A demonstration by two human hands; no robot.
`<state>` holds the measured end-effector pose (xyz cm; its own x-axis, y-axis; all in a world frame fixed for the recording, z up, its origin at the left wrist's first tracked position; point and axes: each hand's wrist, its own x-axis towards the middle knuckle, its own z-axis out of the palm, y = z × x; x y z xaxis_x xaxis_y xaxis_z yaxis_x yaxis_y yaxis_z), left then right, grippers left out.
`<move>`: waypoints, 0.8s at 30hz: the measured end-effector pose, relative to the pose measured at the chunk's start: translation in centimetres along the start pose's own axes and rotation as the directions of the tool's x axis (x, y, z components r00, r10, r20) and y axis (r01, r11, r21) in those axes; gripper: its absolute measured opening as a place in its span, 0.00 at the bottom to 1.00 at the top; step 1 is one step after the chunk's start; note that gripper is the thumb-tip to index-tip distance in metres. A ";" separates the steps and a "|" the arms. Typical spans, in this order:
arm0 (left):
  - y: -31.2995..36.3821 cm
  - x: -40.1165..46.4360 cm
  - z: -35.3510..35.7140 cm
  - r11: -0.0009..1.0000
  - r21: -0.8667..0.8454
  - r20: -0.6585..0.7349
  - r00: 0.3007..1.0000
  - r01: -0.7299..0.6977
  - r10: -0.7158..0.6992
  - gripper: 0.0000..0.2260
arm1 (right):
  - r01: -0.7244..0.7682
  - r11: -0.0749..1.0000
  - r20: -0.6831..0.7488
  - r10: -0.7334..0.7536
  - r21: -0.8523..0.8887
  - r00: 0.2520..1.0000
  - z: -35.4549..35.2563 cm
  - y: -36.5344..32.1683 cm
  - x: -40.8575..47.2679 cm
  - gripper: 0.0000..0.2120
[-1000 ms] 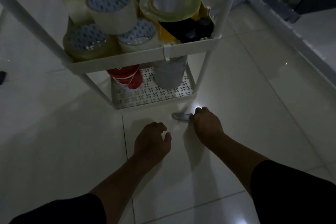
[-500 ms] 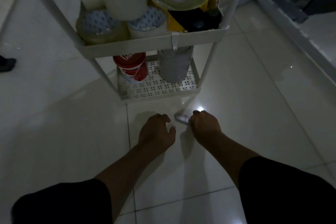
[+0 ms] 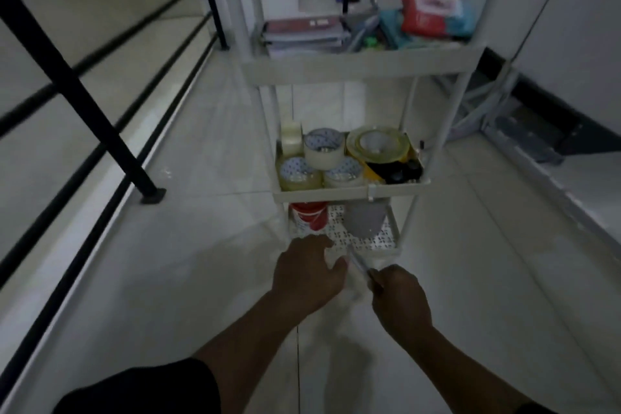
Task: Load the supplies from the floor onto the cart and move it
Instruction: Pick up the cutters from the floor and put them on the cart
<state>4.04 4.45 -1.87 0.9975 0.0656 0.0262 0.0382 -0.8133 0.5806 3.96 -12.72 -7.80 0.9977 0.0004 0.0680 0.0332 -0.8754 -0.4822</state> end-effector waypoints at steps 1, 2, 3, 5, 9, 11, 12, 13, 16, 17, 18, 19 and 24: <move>0.9 0.1 -1.6 1.000 -0.022 -0.042 0.999 -0.015 0.014 0.19 | 0.052 0.999 -0.031 -0.051 0.011 0.998 -1.8 -1.2 0.4 0.08; 2.0 0.2 -3.3 0.998 -0.053 -0.087 0.996 -0.034 0.030 0.16 | 0.093 0.996 -0.067 -0.092 0.013 0.994 -3.8 -2.4 0.8 0.08; 3.1 0.3 -5.0 0.995 -0.084 -0.131 0.990 -0.056 0.044 0.14 | 0.135 0.991 -0.105 -0.134 0.003 0.985 -5.9 -3.6 1.1 0.08; 5.3 0.6 -8.3 0.989 -0.117 -0.188 0.980 -0.091 0.068 0.12 | 0.198 0.980 -0.170 -0.196 -0.005 0.966 -9.9 -5.9 1.5 0.06; 9.1 1.6 -13.8 0.977 -0.149 -0.236 0.965 -0.153 0.115 0.20 | 0.275 0.961 -0.292 -0.255 0.028 0.922 -16.6 -9.7 2.5 0.06; 10.6 2.4 -16.2 0.963 -0.148 -0.293 0.940 -0.225 0.174 0.20 | 0.298 0.954 -0.350 -0.274 0.017 0.896 -19.4 -11.3 3.3 0.07; 11.3 2.9 -17.2 0.955 -0.147 -0.314 0.928 -0.257 0.202 0.20 | 0.311 0.950 -0.373 -0.284 0.013 0.883 -20.6 -12.1 3.8 0.06; 11.9 3.4 -18.1 0.951 -0.148 -0.329 0.920 -0.273 0.213 0.21 | 0.326 0.945 -0.394 -0.297 0.006 0.870 -21.8 -12.7 4.4 0.06; 13.5 5.0 -20.1 0.957 -0.132 -0.341 0.918 -0.257 0.200 0.26 | 0.345 0.938 -0.439 -0.318 -0.020 0.840 -24.6 -14.3 6.1 0.06; 13.9 5.5 -20.6 0.958 -0.124 -0.339 0.918 -0.258 0.204 0.27 | 0.349 0.937 -0.453 -0.321 -0.024 0.832 -25.3 -14.7 6.6 0.06; 14.2 6.0 -21.0 0.956 -0.114 -0.341 0.915 -0.270 0.217 0.27 | 0.348 0.937 -0.461 -0.321 -0.028 0.827 -26.0 -15.1 7.2 0.06; 14.6 6.5 -21.3 0.952 -0.107 -0.352 0.907 -0.286 0.233 0.26 | 0.345 0.938 -0.462 -0.320 -0.031 0.827 -26.4 -15.4 7.8 0.06; 15.0 9.2 -21.9 0.937 -0.040 -0.442 0.847 -0.347 0.295 0.22 | 0.323 0.946 -0.459 -0.288 -0.003 0.840 -28.1 -17.2 11.6 0.08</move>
<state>12.53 5.49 24.93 0.8302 0.0712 0.5529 -0.3126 -0.7618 0.5674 13.31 -11.27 25.82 0.8015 0.0304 0.5973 0.3532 -0.8299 -0.4318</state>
